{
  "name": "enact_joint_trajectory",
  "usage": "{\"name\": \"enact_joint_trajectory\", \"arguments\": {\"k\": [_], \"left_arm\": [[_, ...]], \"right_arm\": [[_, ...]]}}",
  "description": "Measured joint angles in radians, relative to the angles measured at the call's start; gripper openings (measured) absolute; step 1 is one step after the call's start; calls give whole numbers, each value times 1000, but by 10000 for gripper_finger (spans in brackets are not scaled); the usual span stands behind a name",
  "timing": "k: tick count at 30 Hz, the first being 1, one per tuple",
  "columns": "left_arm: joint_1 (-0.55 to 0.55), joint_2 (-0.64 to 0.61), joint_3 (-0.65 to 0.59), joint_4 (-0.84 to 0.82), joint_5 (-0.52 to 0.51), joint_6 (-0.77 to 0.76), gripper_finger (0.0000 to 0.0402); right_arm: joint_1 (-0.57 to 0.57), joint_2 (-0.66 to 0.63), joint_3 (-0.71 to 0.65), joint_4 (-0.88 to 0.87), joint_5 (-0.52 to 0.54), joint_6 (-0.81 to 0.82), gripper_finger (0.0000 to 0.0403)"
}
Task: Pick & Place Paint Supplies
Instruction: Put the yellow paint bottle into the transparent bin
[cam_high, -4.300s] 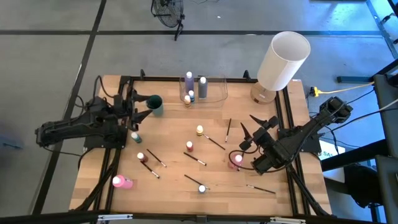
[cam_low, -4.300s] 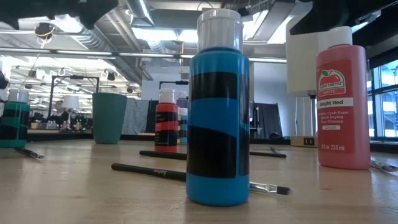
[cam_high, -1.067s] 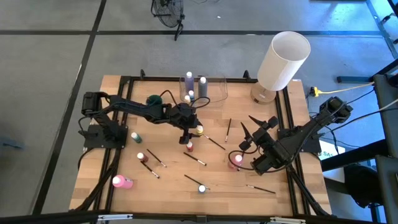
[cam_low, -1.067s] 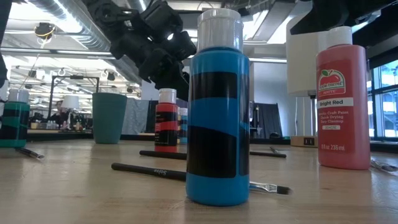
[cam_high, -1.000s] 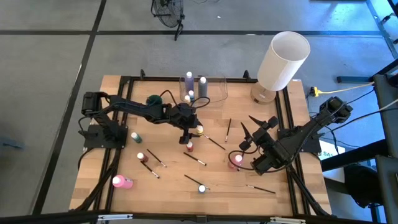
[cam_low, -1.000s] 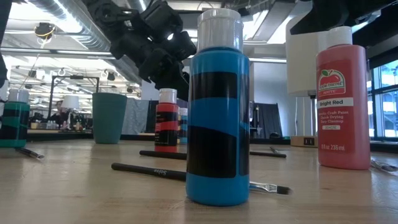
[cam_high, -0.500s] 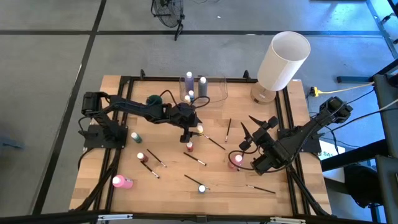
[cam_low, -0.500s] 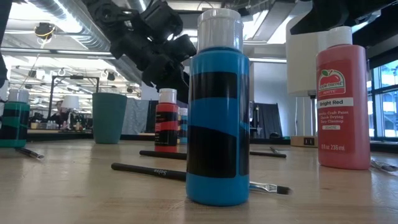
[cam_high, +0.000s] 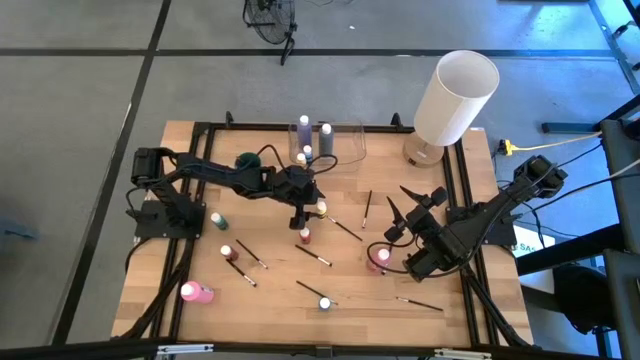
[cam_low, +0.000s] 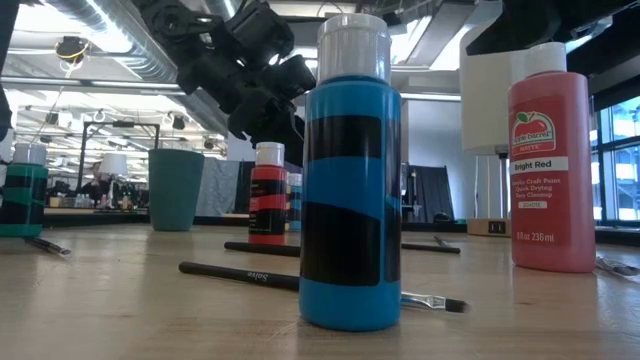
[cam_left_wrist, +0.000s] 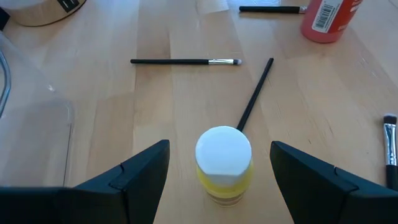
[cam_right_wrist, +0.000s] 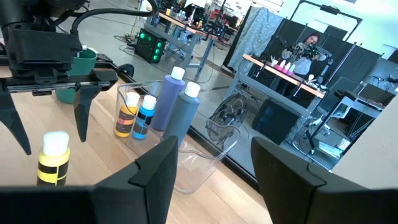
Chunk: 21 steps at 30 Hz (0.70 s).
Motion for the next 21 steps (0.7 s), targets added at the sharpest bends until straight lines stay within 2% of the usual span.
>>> {"name": "enact_joint_trajectory", "arguments": {"k": [11, 21], "left_arm": [[0, 0, 0, 1, 0, 0, 273], [0, -1, 0, 2, -1, 1, 245]], "right_arm": [[0, 0, 0, 3, 0, 0, 206], [0, 0, 0, 3, 0, 0, 206]]}}
